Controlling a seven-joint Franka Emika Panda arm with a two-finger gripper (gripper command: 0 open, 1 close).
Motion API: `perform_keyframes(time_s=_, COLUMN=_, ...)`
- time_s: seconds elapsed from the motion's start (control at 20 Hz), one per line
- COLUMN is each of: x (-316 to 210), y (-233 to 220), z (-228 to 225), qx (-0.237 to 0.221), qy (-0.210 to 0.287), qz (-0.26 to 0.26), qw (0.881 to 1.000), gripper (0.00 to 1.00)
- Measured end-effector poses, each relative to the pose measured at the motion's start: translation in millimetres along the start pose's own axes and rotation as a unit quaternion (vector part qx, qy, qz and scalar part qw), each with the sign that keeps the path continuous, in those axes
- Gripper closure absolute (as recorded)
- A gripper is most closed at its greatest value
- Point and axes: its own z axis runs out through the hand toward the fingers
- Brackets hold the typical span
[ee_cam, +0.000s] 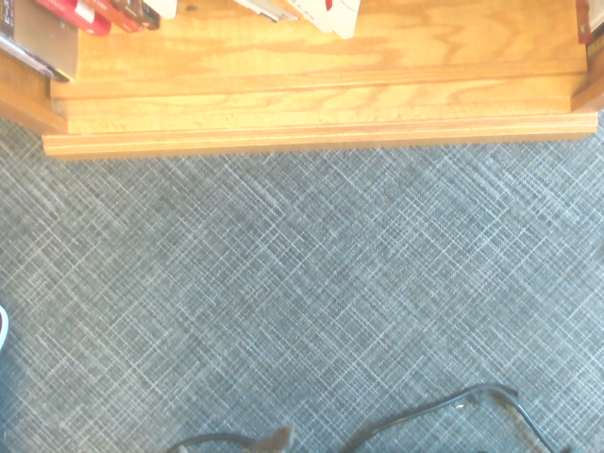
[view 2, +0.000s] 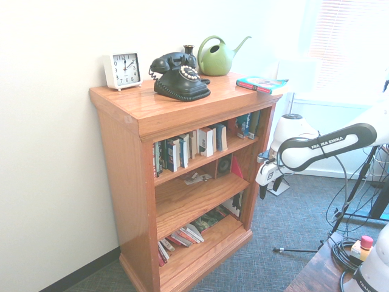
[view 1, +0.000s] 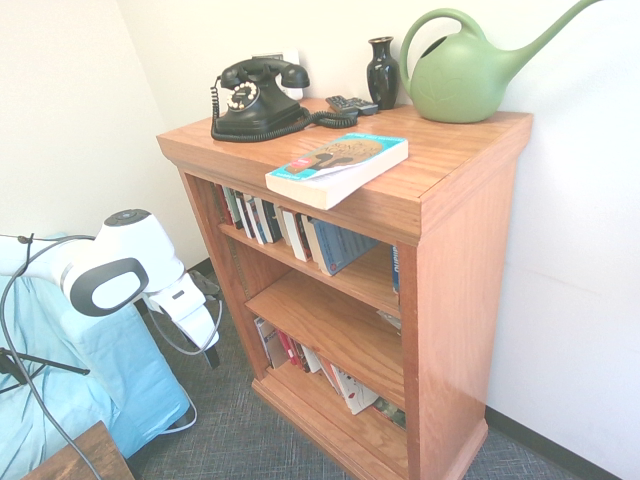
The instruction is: Organize the shelf
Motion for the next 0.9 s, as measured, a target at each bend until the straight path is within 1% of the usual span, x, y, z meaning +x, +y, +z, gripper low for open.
perform_keyframes(time_s=0.15, x=1.3, y=-1.7, z=-0.2, qx=-0.003, qy=0.004, qz=0.002, qw=1.000, gripper=0.00)
perform_keyframes(time_s=0.25, x=5.3, y=-4.7, z=-4.2, qx=-0.009, qy=0.025, qz=-0.003, qw=1.000, gripper=0.00)
perform_keyframes(time_s=0.4, x=16.7, y=-5.3, z=-13.0, qx=-0.025, qy=0.080, qz=-0.017, qw=0.996, gripper=0.00)
perform_keyframes(time_s=0.5, x=30.9, y=-0.9, z=-21.6, qx=-0.042, qy=0.129, qz=-0.029, qw=0.990, gripper=0.00)
perform_keyframes(time_s=0.6, x=50.3, y=6.4, z=-35.5, qx=-0.061, qy=0.182, qz=-0.045, qw=0.980, gripper=0.00)
perform_keyframes(time_s=0.7, x=69.5, y=12.3, z=-56.8, qx=-0.076, qy=0.235, qz=-0.061, qw=0.967, gripper=0.00)
perform_keyframes(time_s=0.8, x=85.0, y=16.0, z=-82.2, qx=-0.089, qy=0.286, qz=-0.076, qw=0.951, gripper=0.00)
perform_keyframes(time_s=0.9, x=95.5, y=19.3, z=-104.2, qx=-0.102, qy=0.336, qz=-0.092, qw=0.932, gripper=0.00)
